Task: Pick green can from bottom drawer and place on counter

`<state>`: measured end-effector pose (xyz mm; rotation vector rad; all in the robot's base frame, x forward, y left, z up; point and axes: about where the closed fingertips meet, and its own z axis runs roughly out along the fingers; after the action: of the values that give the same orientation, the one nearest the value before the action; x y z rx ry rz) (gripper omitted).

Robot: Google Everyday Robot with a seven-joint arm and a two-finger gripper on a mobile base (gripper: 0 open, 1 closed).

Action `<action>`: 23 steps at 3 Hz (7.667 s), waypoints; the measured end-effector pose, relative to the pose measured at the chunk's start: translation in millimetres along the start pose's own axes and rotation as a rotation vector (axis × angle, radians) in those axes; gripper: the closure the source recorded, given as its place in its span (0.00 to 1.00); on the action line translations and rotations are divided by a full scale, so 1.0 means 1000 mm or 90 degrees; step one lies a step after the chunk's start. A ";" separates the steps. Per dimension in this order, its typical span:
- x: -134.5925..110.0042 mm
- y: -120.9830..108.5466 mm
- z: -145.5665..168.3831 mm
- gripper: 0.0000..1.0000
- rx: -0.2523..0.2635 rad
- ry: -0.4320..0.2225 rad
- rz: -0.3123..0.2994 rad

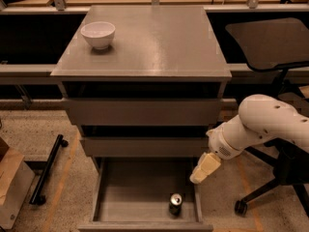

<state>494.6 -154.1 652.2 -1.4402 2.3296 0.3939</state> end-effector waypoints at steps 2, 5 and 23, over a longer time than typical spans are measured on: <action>0.035 -0.004 0.116 0.00 -0.051 0.025 0.048; 0.057 -0.015 0.188 0.00 -0.081 -0.009 0.117; 0.015 0.026 0.210 1.00 -0.346 -0.010 0.048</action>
Offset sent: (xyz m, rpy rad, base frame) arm 0.0170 0.0255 -0.1853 0.0043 0.1452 -0.0456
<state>499.8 -65.6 459.5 -1.5600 2.3747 1.1229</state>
